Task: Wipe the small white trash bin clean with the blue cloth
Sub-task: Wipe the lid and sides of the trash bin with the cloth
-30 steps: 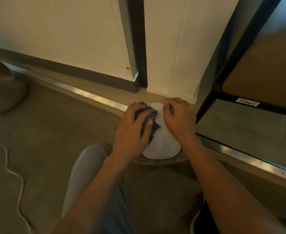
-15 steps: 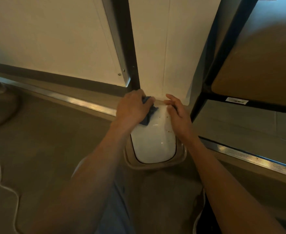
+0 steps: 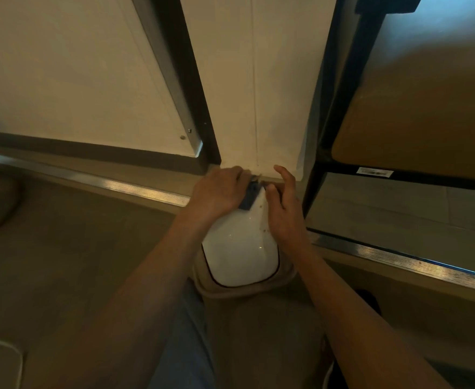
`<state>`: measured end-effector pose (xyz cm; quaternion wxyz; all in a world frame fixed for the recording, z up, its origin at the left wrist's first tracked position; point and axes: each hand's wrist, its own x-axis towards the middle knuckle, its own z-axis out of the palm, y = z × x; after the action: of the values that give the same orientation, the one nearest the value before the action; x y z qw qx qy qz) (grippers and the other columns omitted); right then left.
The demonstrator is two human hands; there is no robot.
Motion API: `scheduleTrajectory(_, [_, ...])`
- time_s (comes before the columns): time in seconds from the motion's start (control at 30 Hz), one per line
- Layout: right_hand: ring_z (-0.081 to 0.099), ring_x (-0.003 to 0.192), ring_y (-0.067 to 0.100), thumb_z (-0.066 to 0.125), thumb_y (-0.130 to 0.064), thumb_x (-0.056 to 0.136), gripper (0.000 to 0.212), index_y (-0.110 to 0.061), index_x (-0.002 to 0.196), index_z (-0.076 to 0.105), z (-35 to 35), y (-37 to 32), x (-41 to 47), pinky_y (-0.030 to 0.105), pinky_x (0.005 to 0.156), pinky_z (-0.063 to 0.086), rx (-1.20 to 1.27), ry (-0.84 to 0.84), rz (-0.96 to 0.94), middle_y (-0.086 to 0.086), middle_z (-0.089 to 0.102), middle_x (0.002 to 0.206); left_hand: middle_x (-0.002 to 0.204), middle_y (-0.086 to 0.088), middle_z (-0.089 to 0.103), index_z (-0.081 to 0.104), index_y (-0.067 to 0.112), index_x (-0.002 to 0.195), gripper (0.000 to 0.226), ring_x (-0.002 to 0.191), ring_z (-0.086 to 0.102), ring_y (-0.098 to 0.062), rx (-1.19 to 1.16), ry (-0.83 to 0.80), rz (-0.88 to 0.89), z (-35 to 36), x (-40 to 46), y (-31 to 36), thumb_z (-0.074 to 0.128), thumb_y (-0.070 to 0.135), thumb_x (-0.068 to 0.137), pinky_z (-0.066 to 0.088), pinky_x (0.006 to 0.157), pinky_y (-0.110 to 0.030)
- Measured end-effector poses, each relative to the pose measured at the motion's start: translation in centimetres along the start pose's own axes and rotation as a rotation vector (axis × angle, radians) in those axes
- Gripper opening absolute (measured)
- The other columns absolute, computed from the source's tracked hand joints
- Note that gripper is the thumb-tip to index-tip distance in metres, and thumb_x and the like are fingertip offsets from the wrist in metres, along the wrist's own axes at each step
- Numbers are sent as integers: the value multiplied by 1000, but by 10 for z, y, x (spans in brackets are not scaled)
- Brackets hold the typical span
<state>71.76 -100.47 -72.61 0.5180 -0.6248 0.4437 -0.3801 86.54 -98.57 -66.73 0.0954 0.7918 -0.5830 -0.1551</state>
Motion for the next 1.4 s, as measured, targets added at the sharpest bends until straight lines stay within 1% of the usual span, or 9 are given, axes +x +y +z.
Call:
scheduleTrajectory(0.07, [64, 99, 13, 37, -25, 108, 44, -25, 151, 31, 1, 5, 2, 21, 86, 52, 17, 20, -18, 7, 66, 109, 114, -7, 64, 62, 20, 121, 39, 101, 60, -24, -21, 19, 147, 5, -10, 9, 31, 40, 109, 47, 88, -41])
scheduleTrajectory(0.17, [62, 80, 3, 36, -27, 109, 43, -27, 151, 29, 2, 6, 0, 13, 70, 48, -3, 24, -12, 1, 65, 90, 129, 1, 61, 54, 30, 137, 45, 113, 56, -16, -158, 39, 255, 2, -29, -12, 26, 50, 108, 45, 96, -36])
scheduleTrajectory(0.43, [62, 79, 7, 35, -31, 108, 43, -27, 151, 28, 10, 2, -3, 18, 68, 45, -63, 8, -8, 0, 66, 92, 109, -13, 66, 64, 12, 106, 38, 96, 61, -29, 80, -57, -128, 0, 7, -17, 35, 35, 107, 47, 83, -39])
scheduleTrajectory(0.6, [65, 95, 15, 37, -25, 108, 43, -23, 150, 30, 10, 5, -3, 27, 82, 54, -14, 56, 18, 7, 66, 107, 117, -4, 65, 60, 23, 127, 39, 104, 60, -21, -85, 2, 201, 9, -9, -6, 31, 42, 109, 47, 91, -37])
scheduleTrajectory(0.77, [56, 79, 5, 35, -26, 108, 38, -24, 146, 33, 8, 1, -12, 10, 64, 42, -32, 72, 65, -1, 59, 89, 112, 5, 65, 60, 23, 129, 46, 97, 60, -16, -191, 101, 211, -2, -36, -62, 30, 46, 104, 47, 84, -33])
scheduleTrajectory(0.9, [56, 78, 6, 35, -22, 108, 32, -20, 139, 40, 11, 1, -13, 10, 64, 42, -48, 119, 68, 1, 60, 89, 118, -11, 67, 61, 11, 107, 38, 99, 60, -26, 73, -158, -91, -5, 5, -36, 34, 39, 107, 48, 87, -38])
scheduleTrajectory(1.07, [57, 78, 9, 37, -18, 107, 16, -25, 119, 45, 9, 0, -17, 16, 66, 43, -61, 164, 14, 3, 60, 94, 124, -6, 65, 64, 21, 127, 39, 108, 60, -26, 27, -258, 96, -6, 24, 12, 34, 36, 108, 49, 96, -42])
scheduleTrajectory(1.2, [54, 72, 0, 37, -16, 107, 21, -18, 125, 47, 9, 1, -17, 9, 62, 40, -77, 166, 13, -2, 58, 86, 124, 11, 57, 55, 23, 141, 36, 110, 51, -6, -270, -174, 293, -17, -17, -28, 40, 27, 109, 34, 89, 0])
scheduleTrajectory(1.4, [52, 77, -8, 36, -18, 108, 26, -16, 132, 44, 12, -3, -18, 2, 65, 38, -111, 164, 11, -10, 53, 85, 123, -13, 64, 60, 13, 129, 44, 110, 59, -30, -126, -214, -63, -20, -14, -65, 33, 40, 107, 47, 95, -39])
